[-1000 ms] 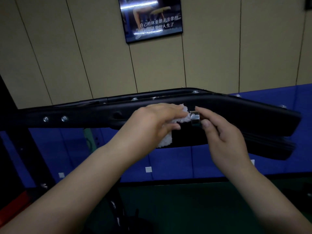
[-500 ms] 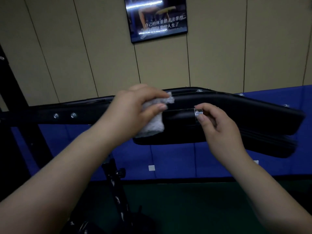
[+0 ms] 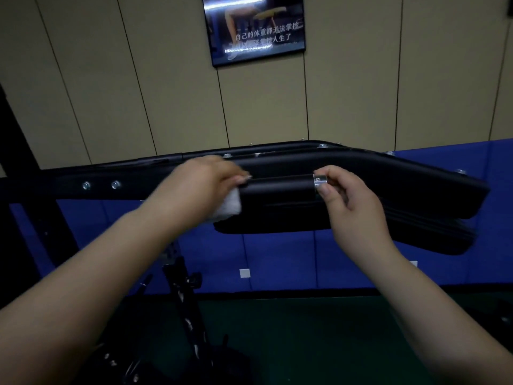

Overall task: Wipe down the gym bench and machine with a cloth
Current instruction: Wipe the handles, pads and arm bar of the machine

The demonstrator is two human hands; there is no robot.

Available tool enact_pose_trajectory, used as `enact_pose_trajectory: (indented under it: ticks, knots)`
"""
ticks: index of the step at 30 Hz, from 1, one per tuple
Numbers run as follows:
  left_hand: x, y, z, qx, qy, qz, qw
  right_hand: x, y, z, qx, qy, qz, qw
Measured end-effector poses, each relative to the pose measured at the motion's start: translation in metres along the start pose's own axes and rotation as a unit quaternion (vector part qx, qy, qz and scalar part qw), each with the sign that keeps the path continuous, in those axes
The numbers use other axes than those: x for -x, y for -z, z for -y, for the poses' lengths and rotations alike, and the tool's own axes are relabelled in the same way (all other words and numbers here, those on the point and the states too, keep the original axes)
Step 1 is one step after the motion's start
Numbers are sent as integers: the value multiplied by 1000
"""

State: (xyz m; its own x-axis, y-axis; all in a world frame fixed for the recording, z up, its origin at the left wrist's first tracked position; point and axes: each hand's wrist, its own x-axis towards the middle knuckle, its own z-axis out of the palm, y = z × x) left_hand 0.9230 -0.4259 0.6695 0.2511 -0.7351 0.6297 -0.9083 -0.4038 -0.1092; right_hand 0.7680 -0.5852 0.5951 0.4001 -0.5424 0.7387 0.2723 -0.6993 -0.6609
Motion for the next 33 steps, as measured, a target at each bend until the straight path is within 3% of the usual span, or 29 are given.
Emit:
enact_pose_trajectory:
  ticks: [2,4,7,11,18,21,25,27,33]
  knots:
    - [4,10,17,-49,72,48,995,-1,1,0,2,0,5,1000]
    - [2,16,15,-22,85,26,996,-1,1,0,8,0,9,1000]
    - [-8,11,-23,63,23,-79,995,-2,0,0,17,3,5,1000]
    - [-14,-23,-69,43,-54,-85,994,-1,-2,0,37,6,-8,999]
    - [6,-32,-21,78,-118,-154,978,2,-3,0,29,7,-6,1000]
    - [16,-27,4,79,-73,-140,984,1,-1,0,29,3,0,1000]
    - [22,-7,48,37,56,-128,990,-4,2,1,7,-12,7,1000]
    - [16,0,42,60,78,-152,983,-9,-2,3,18,-8,0,1000]
    - [11,-26,0,157,-56,-149,975,-19,-15,7,66,8,-31,997]
